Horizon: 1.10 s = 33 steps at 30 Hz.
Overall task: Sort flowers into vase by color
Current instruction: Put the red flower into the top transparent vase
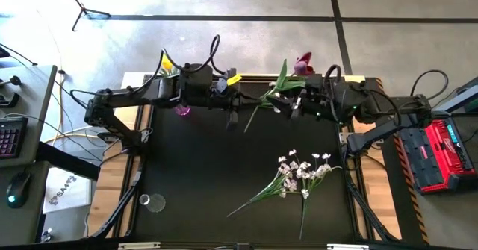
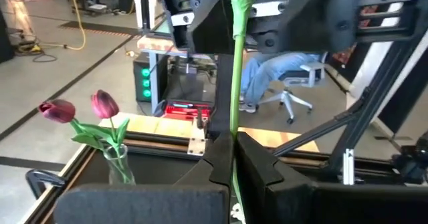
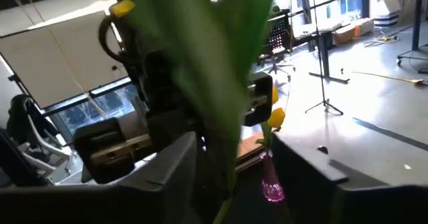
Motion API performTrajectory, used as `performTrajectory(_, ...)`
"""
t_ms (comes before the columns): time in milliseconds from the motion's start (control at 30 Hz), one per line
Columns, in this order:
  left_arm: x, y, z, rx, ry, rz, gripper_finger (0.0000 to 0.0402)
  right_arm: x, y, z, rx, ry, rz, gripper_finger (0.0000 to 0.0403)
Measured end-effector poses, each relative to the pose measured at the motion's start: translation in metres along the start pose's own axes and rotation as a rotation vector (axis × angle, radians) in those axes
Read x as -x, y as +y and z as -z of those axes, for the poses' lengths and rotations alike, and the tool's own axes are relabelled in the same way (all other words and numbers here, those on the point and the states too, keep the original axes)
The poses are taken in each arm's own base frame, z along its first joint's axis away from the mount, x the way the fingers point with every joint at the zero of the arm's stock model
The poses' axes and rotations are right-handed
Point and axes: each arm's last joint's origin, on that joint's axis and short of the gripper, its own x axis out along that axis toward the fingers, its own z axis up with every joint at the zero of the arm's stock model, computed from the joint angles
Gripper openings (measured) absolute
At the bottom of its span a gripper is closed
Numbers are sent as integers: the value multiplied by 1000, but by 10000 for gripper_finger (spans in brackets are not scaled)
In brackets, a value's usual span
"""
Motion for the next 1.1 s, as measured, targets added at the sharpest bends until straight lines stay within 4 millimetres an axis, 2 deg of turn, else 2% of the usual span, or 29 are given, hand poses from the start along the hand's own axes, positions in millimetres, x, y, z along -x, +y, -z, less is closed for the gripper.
performTrajectory(67, 0, -1, 0, -9, 4, 5, 0, 0, 0, 1, 0, 7, 0, 141)
performTrajectory(200, 0, -3, 4, -49, 45, 47, 0, 0, 1, 2, 28, 28, -37, 28)
performTrajectory(233, -2, -3, 7, -61, 59, 64, 0, 0, 1, 2, 39, 34, -53, 16)
performTrajectory(500, -20, -22, 25, -179, 136, 321, 0, -5, -7, 4, -41, 116, -156, 5)
performTrajectory(633, -29, -29, 34, -199, 163, 373, 0, -7, -9, 5, -53, 146, -175, 3)
performTrajectory(767, -30, -23, 38, -128, 221, 221, 0, 4, -11, 6, -15, 132, -32, 2)
performTrajectory(933, -19, -10, 43, -89, 320, -26, 0, 39, -27, 9, 18, 169, 258, 1)
performTrajectory(1100, -14, 8, 45, -19, 375, -118, 0, 72, -48, 19, 21, 273, 441, 1)
